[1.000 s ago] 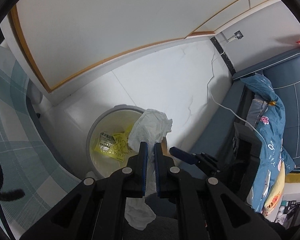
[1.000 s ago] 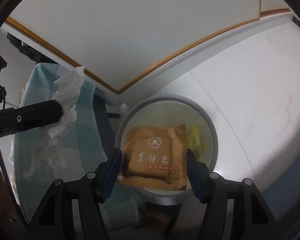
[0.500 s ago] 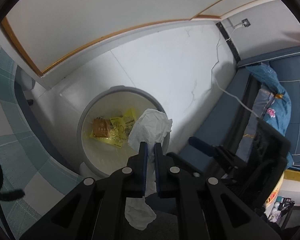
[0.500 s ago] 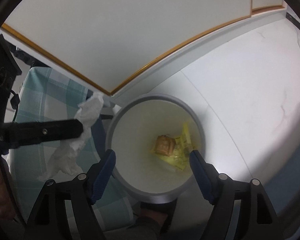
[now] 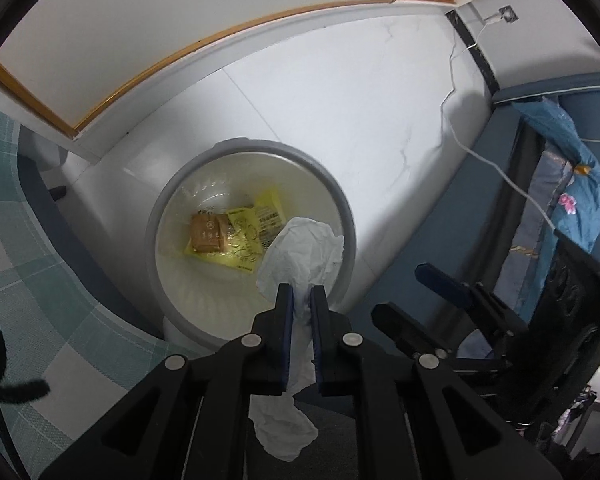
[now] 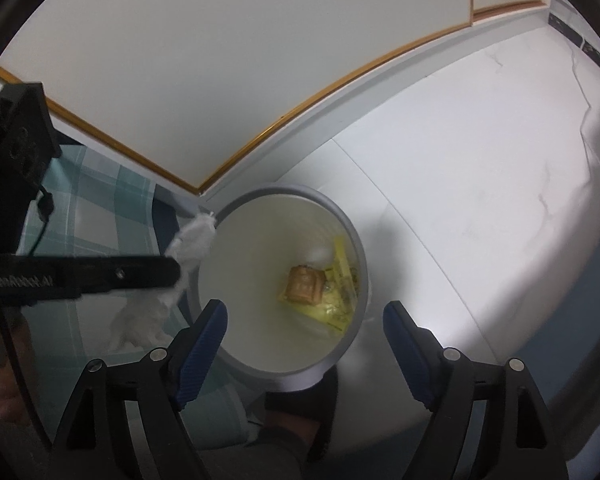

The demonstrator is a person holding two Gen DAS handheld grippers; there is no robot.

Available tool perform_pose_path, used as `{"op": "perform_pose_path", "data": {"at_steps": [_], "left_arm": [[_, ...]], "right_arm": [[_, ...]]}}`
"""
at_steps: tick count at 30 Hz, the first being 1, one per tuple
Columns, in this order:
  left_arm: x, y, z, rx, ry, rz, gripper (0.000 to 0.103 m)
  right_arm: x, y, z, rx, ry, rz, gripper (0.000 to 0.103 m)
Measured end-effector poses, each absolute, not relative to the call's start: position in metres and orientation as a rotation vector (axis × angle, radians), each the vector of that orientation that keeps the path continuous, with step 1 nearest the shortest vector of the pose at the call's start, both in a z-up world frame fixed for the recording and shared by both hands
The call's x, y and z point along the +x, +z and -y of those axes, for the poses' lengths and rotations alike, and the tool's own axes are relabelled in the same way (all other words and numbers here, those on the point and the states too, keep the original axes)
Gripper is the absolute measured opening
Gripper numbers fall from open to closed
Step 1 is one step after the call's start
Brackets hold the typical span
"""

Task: Collect trash
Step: 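Open the left tool to drop the white tissue into the bin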

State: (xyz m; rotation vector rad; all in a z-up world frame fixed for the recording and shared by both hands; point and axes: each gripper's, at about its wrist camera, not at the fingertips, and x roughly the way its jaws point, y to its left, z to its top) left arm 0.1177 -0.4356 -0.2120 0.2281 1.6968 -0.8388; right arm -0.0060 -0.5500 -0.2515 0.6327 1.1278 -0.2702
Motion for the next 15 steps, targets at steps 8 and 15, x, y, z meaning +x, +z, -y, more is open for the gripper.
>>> {"op": "perform_pose_path", "data": {"at_steps": [8, 15], "left_arm": [[0.122, -0.209, 0.429, 0.214, -0.785, -1.660, 0.061], [0.120, -0.197, 0.419, 0.244, -0.719, -1.572, 0.071]], "right_arm": [[-0.007, -0.246, 0.556, 0.637, -0.266, -1.126, 0.081], [-0.009, -0.239, 0.556, 0.635, -0.279, -1.107, 0.083]]}}
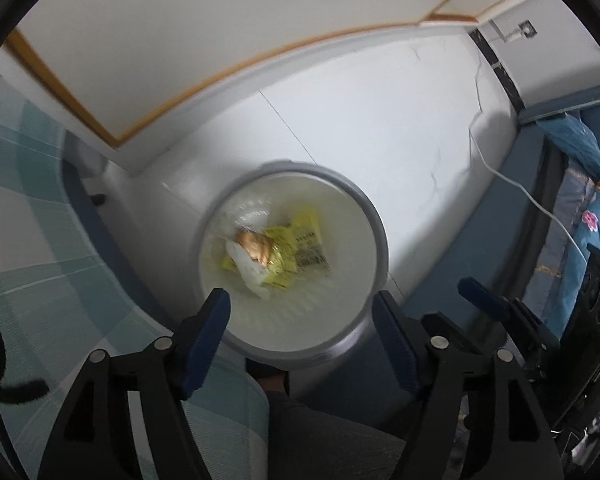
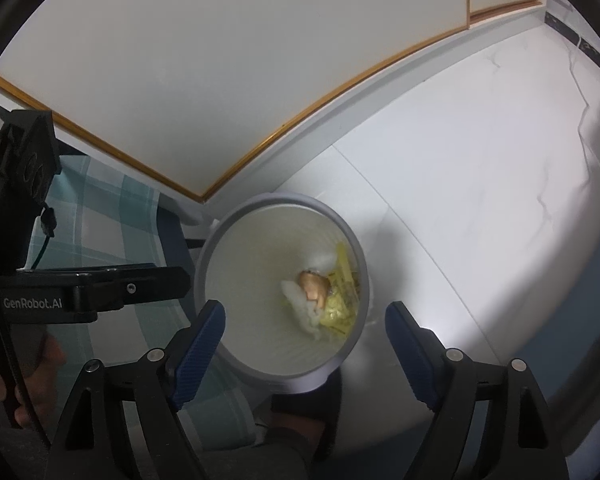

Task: Collect trash
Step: 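Open the left tool to drop the white tissue into the bin, then move both open tools back over the table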

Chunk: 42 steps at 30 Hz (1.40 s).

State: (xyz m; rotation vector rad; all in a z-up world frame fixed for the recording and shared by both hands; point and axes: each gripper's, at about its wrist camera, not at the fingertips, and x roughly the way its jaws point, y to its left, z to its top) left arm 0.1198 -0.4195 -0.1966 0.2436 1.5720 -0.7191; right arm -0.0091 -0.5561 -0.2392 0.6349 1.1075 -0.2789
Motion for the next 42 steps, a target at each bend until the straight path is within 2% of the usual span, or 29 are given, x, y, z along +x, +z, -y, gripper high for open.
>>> {"op": "perform_pose_path", "data": {"at_steps": [11, 20, 24, 29, 34, 42], "left_arm": [[0.120, -0.145, 0.391, 0.213, -0.647, -1.355, 0.072], [0.109, -0.082, 0.347, 0.130, -0.584, -1.140, 0.075], [0.103, -0.055, 0.318, 0.077, -0.544, -1.051, 0.080], [0.100, -0.032, 0.272, 0.017, -0.489, -0.972, 0.082], [0.092, -0.012, 0.223, -0.037, -0.451, -0.897, 0.089], [0.075, 0.014, 0.152, -0.074, -0.354, -0.795, 0.092]], "right_arm": [[-0.018, -0.214, 0.547, 0.613, -0.302, -1.066, 0.084], [-0.031, -0.152, 0.539, 0.568, -0.318, -0.929, 0.085], [-0.033, -0.120, 0.525, 0.541, -0.309, -0.857, 0.085], [-0.033, -0.079, 0.496, 0.497, -0.270, -0.765, 0.086], [-0.025, -0.042, 0.455, 0.432, -0.205, -0.694, 0.087], [-0.014, -0.001, 0.373, 0.346, -0.074, -0.595, 0.087]]}}
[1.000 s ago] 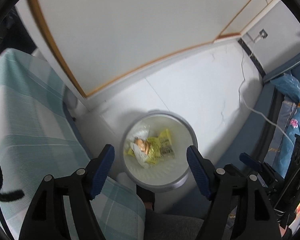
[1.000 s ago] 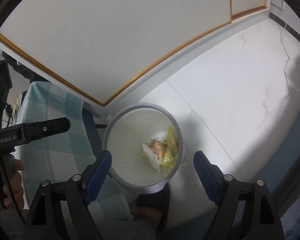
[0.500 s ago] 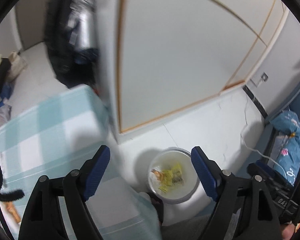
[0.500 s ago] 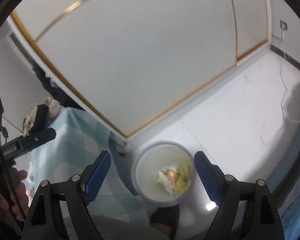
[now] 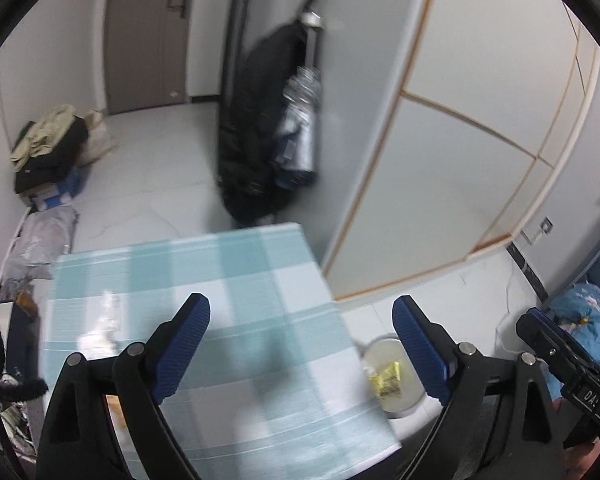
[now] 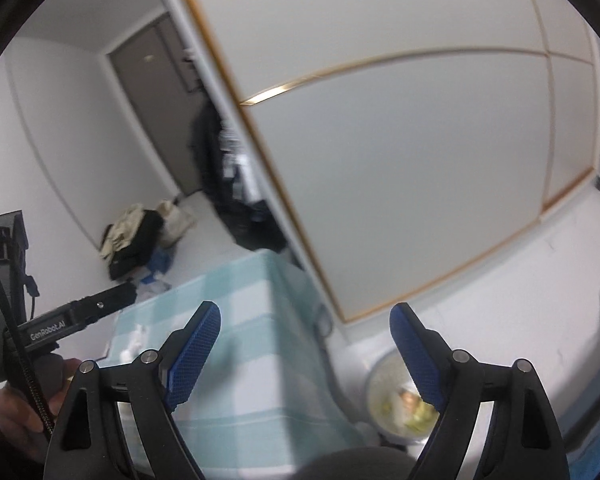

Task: Collect trash
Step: 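Move both open tools back over the table, then grasp the khaki snack-bar wrapper with the right tool while the left tool grasps the white foam piece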

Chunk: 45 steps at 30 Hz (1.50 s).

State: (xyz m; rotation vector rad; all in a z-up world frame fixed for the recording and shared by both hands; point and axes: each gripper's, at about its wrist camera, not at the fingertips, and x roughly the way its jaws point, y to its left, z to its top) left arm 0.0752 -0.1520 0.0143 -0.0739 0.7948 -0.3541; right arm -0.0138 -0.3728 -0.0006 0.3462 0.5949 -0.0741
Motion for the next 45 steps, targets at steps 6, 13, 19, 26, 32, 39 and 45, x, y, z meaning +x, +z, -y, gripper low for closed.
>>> {"op": "perform_pose_path", "data": {"at_steps": [6, 13, 19, 26, 32, 39, 45], "left_arm": [[0.063, 0.023, 0.094, -0.112, -0.251, -0.743, 0.093], [0.063, 0.015, 0.035, -0.172, -0.152, -0.737, 0.095], [0.065, 0.003, 0.002, -0.201, -0.132, -0.734, 0.095], [0.068, -0.021, -0.041, -0.285, -0.095, -0.765, 0.095], [0.070, -0.036, -0.082, -0.382, -0.060, -0.796, 0.095], [0.072, -0.051, -0.107, -0.479, -0.048, -0.851, 0.095], [0.073, -0.055, -0.114, -0.513, -0.057, -0.867, 0.095]], "right_arm": [[0.001, 0.009, 0.310, 0.278, 0.041, -0.569, 0.087], [0.017, 0.004, 0.254, 0.235, 0.122, -0.583, 0.087], [0.032, -0.006, 0.209, 0.189, 0.182, -0.612, 0.087], [0.055, -0.029, 0.159, 0.145, 0.251, -0.701, 0.087], [0.069, -0.063, 0.128, 0.105, 0.281, -0.806, 0.086], [0.077, -0.104, 0.097, 0.063, 0.336, -0.925, 0.076], [0.076, -0.136, 0.074, 0.028, 0.381, -1.027, 0.065]]}}
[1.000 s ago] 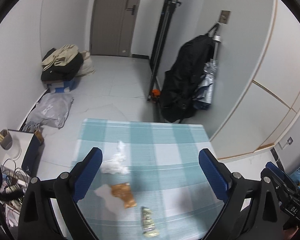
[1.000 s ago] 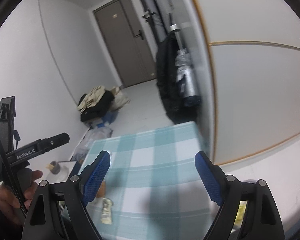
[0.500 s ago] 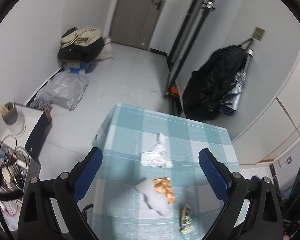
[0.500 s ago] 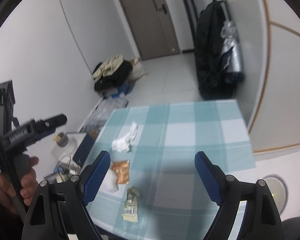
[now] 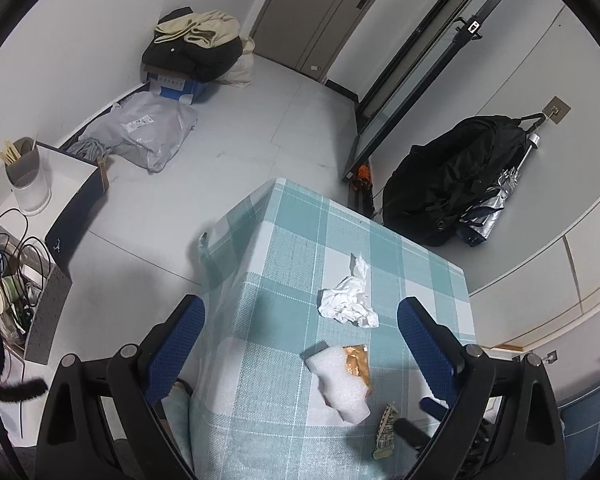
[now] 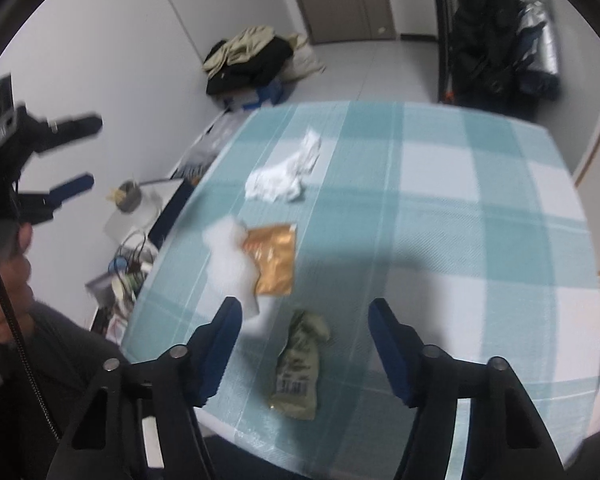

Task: Collect trash
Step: 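Grasp the khaki snack-bar wrapper with the right tool while the left tool grasps the white foam piece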

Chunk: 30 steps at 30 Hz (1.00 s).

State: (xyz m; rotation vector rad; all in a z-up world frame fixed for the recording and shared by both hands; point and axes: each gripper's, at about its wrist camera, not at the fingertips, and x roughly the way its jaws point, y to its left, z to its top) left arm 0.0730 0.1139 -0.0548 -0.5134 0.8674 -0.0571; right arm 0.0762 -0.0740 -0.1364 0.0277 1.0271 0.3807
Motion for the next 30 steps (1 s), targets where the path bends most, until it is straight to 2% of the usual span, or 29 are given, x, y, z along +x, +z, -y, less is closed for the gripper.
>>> {"op": "perform_pose_path", "data": {"at_steps": [10, 19, 23, 30], "left_arm": [[0.074, -0.058, -0.116, -0.495, -0.059, -0.884, 0.095], [0.080, -0.065, -0.111, -0.454, -0.039, -0.922, 0.095], [0.083, -0.069, -0.115, -0.465, -0.009, -0.937, 0.095], [0.089, -0.081, -0.110, -0.481, -0.021, -0.984, 0.095]], "right_arm": [[0.076, -0.161, 0.061, -0.016, 0.365, -1.071, 0.061], [0.077, -0.168, 0.058, -0.048, 0.349, -1.081, 0.043], [0.078, -0.168, 0.059, -0.063, 0.337, -1.087, 0.027], [0.078, -0.167, 0.064, -0.045, 0.344, -1.092, 0.021]]}}
